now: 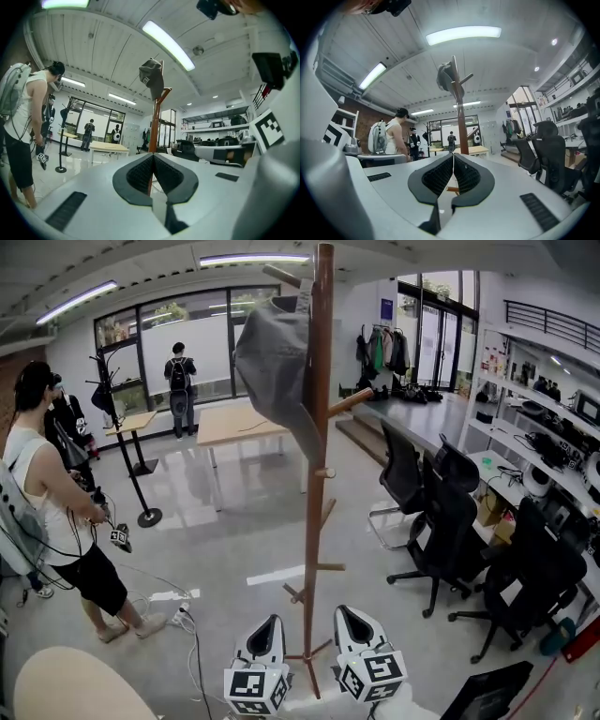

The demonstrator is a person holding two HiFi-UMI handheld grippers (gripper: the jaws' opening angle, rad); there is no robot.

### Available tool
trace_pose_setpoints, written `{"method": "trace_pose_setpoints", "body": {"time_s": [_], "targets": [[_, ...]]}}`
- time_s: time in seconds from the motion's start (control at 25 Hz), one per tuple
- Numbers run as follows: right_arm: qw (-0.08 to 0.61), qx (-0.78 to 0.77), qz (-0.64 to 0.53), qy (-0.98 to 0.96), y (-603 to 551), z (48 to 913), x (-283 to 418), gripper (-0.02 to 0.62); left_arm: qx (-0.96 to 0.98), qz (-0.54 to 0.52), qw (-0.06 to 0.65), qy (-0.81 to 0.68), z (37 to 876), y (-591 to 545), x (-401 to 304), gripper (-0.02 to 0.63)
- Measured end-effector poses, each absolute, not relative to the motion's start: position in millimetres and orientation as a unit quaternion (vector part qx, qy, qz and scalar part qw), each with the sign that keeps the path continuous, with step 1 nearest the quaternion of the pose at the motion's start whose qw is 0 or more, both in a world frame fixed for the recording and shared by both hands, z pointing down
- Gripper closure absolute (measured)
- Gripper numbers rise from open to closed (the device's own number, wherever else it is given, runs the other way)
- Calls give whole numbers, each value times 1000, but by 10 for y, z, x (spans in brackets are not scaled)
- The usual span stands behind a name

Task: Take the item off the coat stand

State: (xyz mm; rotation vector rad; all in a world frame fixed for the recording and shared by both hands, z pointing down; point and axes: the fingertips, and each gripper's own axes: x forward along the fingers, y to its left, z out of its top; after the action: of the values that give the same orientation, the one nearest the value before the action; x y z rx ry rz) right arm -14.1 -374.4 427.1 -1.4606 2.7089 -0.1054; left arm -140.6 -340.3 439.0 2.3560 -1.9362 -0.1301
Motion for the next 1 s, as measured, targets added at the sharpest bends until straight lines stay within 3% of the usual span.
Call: {"method": "trace_pose_setpoints", "body": {"time_s": [0.44, 0.72, 0.92, 1.0], "targets": [[36, -460, -30, 886, -4161, 4207, -289, 584, 769, -56, 60, -633, 4410, -3897, -1470, 606], [123, -417, 28, 900, -4185, 3229, -225, 584, 764, -62, 53, -640, 4319, -4004, -1523, 606], [126, -387, 94, 909, -4247, 2568, -232, 583, 766, -66, 55, -637, 4335, -4051, -1455, 606], [118, -374, 112, 913, -4301, 2361, -304, 547, 768, -66, 53, -635, 4317, -4054, -1467, 606]]}}
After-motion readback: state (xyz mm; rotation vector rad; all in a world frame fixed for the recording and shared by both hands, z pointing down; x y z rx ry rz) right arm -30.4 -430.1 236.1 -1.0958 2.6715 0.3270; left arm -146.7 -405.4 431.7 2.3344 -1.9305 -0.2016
